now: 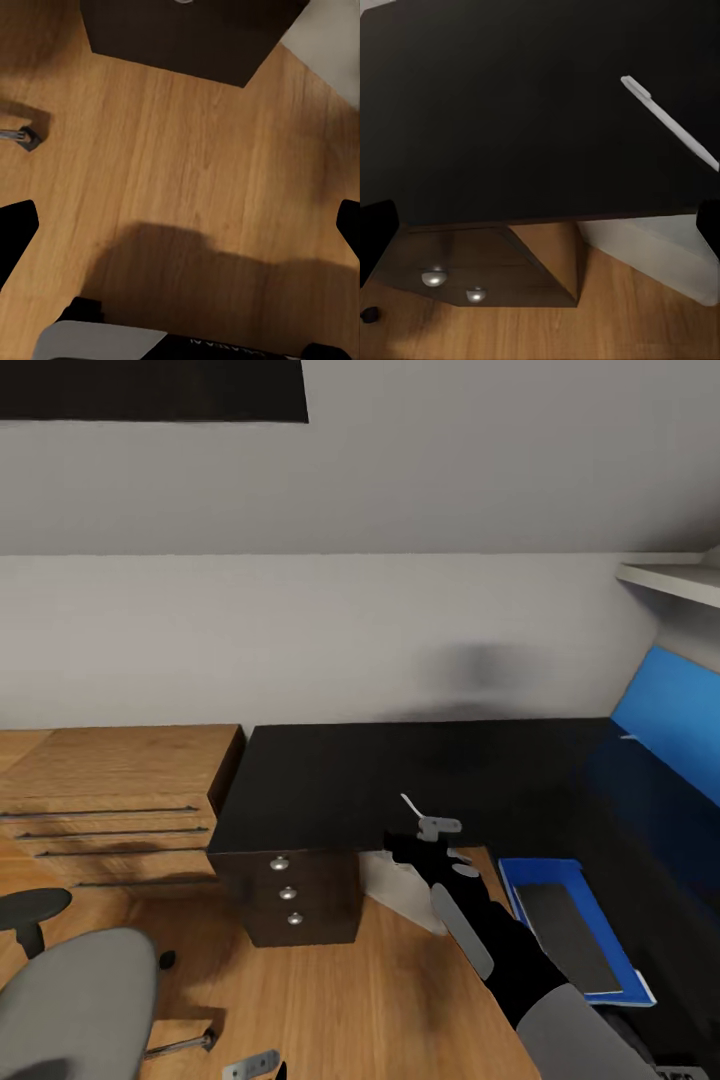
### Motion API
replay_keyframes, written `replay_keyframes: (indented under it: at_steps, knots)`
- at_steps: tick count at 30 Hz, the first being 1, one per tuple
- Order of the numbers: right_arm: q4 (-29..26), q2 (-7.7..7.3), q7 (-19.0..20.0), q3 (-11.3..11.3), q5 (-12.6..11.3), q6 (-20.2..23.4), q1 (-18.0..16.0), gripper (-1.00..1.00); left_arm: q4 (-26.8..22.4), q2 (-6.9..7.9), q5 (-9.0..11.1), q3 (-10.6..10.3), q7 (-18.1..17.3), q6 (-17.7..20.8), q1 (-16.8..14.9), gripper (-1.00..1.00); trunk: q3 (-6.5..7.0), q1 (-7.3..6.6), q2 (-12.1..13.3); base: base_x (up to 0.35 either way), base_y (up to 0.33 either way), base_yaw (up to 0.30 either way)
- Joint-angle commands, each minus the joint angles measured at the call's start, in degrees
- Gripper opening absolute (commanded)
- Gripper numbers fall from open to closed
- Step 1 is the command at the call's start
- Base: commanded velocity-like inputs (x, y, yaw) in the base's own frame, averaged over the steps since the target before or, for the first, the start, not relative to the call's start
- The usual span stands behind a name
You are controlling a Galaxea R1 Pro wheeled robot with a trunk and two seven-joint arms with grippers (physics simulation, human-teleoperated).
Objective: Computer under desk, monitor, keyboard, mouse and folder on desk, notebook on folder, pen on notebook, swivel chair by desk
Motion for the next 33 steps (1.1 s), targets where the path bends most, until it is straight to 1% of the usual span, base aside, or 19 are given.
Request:
replay_keyframes:
  at_steps: [1,5,8,12,13,15,16,17,18,20,21,23,24,26,28,30,33]
  knots:
    - [0.0,-0.4,-0.4,0.1,-0.6,0.1,-0.1,1.0,0.0,0.06,0.5,-0.5,0.5,-0.2,0.0,1.0,-0.1,0.05,-0.1,0.309,0.0,0.041]
    - [0.3,-1.47,-0.2,0.1,-0.6,0.1,-0.1,1.0,0.0,0.06,0.5,-0.3,0.5,-0.3,0.0,1.0,-0.11,0.05,-0.1,0.242,0.0,0.02]
    - [0.5,-1.72,-0.7,0.0,-0.5,0.6,-0.1,1.0,0.1,0.06,0.5,-0.3,0.5,-0.3,0.0,1.0,-0.11,0.05,-0.1,0.101,0.0,0.006]
    - [0.7,-1.9,-2.6,-0.1,-0.5,3.9,-0.8,1.0,0.1,0.06,0.6,-0.3,0.5,-0.4,0.0,1.0,-0.11,0.05,-0.1,0.034,0.0,0.002]
    - [1.1,-1.85,-3.6,-0.2,-0.5,6.1,-1.7,1.0,0.1,0.06,0.5,-0.3,0.5,-0.5,0.0,1.0,-0.11,0.05,-0.1,0.015,0.0,0.001]
    - [2.1,-1.77,-4.3,-0.2,-0.5,7.7,-3.1,1.0,0.1,0.06,0.5,-0.4,0.5,-0.9,0.0,1.0,-0.11,0.05,-0.1,0.011,0.0,0.001]
    - [3.6,-1.7,-4.8,-0.3,-0.5,8.6,-4.7,1.0,0.1,0.08,0.5,-0.3,0.5,-1.5,0.0,1.0,-0.11,0.05,-0.1,0.006,0.0,0.0]
    - [4.5,-1.68,-4.9,-0.3,-0.5,8.9,-5.6,1.0,0.2,0.11,0.5,-0.3,0.5,-2.0,0.0,1.0,-0.11,0.05,-0.1,0.005,0.0,0.0]
    - [6.2,-1.64,-5.2,-0.3,-0.5,9.4,-7.5,1.0,0.2,0.17,0.5,-0.3,0.5,-2.8,0.0,1.0,-0.11,0.05,-0.1,0.003,0.0,0.0]
    - [7.9,-1.62,-5.4,-0.3,-0.5,9.8,-9.2,1.0,0.2,0.23,0.6,-0.3,0.5,-3.6,0.0,1.0,-0.11,0.05,-0.1,0.002,0.0,0.0]
    - [9.3,-1.61,-5.5,-0.4,-0.5,10.1,-10.8,1.0,0.2,0.26,0.6,-0.3,0.5,-4.1,0.0,1.0,-0.11,0.05,-0.1,0.001,0.0,0.0]
    - [10.7,-1.6,-5.6,-0.4,-0.5,10.4,-12.3,1.0,0.3,0.31,0.6,-0.2,0.5,-4.4,0.0,1.0,-0.11,0.05,-0.1,0.001,0.0,0.0]
    - [12.2,-1.59,-5.7,-0.3,-0.5,10.6,-13.6,1.0,0.3,0.32,0.6,-0.2,0.5,-4.6,0.0,1.0,-0.11,0.05,-0.1,0.0,0.0,0.0]
    - [13.8,-1.59,-5.7,-0.3,-0.5,10.9,-14.9,1.0,0.4,0.32,0.6,-0.2,0.5,-4.8,0.0,1.0,-0.11,0.05,-0.1,0.0,0.0,0.0]
    - [17.1,-1.59,-5.7,-0.3,-0.5,12.0,-17.2,1.0,0.8,0.32,0.6,-0.2,0.5,-4.9,0.0,1.0,-0.11,0.05,-0.1,0.054,0.0,0.0]
    - [19.6,-1.59,-5.7,-0.3,-0.5,12.6,-18.5,1.0,1.4,0.32,0.5,-0.2,0.5,-4.9,0.0,1.0,-0.11,0.05,-0.1,0.171,0.0,0.0]
    - [23.0,-1.57,-5.5,-0.3,-0.5,13.0,-19.5,1.0,1.7,0.35,0.5,-0.3,0.5,-5.0,0.0,1.0,-0.11,0.05,-0.1,0.262,0.0,0.0]
